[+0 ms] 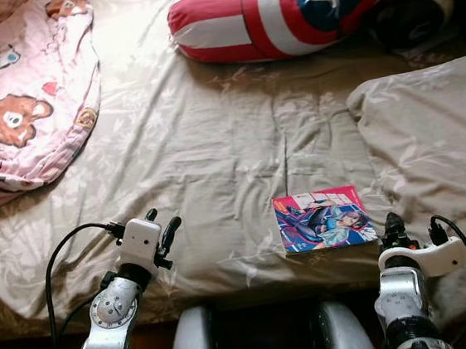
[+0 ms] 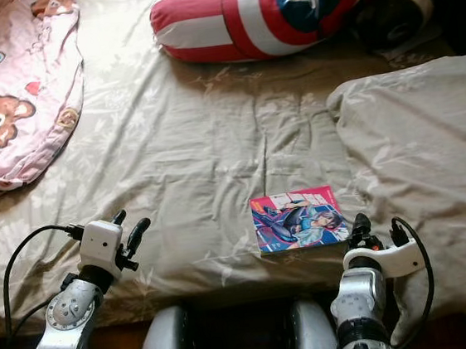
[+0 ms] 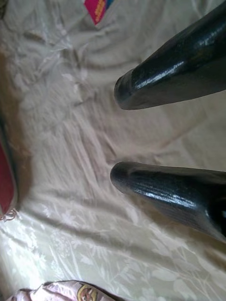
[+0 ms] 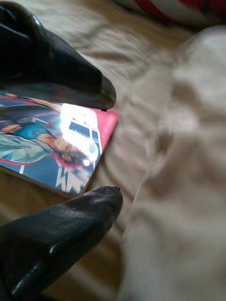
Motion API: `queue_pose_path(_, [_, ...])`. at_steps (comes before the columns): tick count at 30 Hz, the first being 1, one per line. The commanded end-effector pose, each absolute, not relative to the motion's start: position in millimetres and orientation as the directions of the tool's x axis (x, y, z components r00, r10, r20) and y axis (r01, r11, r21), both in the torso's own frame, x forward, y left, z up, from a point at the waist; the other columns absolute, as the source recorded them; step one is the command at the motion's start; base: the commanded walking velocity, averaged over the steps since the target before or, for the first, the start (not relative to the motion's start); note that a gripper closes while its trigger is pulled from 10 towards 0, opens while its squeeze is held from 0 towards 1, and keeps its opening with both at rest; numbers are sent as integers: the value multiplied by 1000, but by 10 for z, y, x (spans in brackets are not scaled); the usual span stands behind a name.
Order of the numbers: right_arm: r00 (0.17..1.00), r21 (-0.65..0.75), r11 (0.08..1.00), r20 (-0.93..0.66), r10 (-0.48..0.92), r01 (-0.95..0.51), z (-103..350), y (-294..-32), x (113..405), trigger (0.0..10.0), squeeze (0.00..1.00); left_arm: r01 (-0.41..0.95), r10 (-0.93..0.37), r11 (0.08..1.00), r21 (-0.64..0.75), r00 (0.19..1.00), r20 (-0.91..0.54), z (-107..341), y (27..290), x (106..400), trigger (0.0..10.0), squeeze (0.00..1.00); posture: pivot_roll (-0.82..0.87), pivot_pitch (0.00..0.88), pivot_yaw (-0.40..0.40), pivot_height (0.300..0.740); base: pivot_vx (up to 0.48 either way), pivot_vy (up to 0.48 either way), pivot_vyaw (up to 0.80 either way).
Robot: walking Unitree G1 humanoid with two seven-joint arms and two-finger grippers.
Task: Clean up the room
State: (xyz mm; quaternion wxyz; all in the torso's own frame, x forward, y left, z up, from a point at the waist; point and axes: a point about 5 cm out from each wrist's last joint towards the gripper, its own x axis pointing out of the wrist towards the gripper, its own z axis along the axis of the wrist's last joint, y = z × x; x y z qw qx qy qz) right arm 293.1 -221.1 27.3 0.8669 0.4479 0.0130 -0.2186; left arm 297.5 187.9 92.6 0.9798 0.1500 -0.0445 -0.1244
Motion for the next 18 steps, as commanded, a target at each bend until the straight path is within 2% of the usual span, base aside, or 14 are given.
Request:
queue_pose_path(1, [936,676,655,-170,-307,338,310,-2163,2909,10000,0,189,-206,953,237,977,46,855,1914,2965,10000,0,45,198,5,645,0,0,0])
queue_pose_path(3, [947,641,700,-159,-280,315,333,-2148,2913,10000,0,174,-188,962,211,981,49,846,1914,2969,10000,0,39,195,1,645,0,0,0])
queue_pose_path(4, [964,541,798,-130,-234,266,384,-2140,2920,10000,0,147,-157,976,162,986,51,823,1913,2967,10000,0,32,194,-2,645,0,0,0])
queue_pose_path(5, [964,541,798,-130,-234,266,384,-2140,2920,10000,0,147,-157,976,162,986,51,823,1913,2967,10000,0,32,194,-2,645,0,0,0])
queue_pose_path(6, [975,425,877,-101,-198,223,442,-2146,2922,10000,0,119,-125,987,109,991,52,798,1912,2963,10000,0,25,193,-5,645,0,0,0])
queue_pose_path(7, [980,381,903,-82,-181,199,476,-2150,2925,10000,0,105,-109,991,83,993,51,784,1916,2959,10000,0,22,191,-7,645,0,0,0])
queue_pose_path(12, [997,231,970,-16,-75,76,636,-2129,2985,10000,0,31,-31,999,-9,998,48,741,1935,2971,10000,0,11,166,-23,645,0,0,0])
queue_pose_path(18, [1000,156,988,-26,12,-8,617,-2036,2954,10000,0,1,1,999,-42,998,55,748,1947,2988,10000,0,7,152,-31,645,0,0,0])
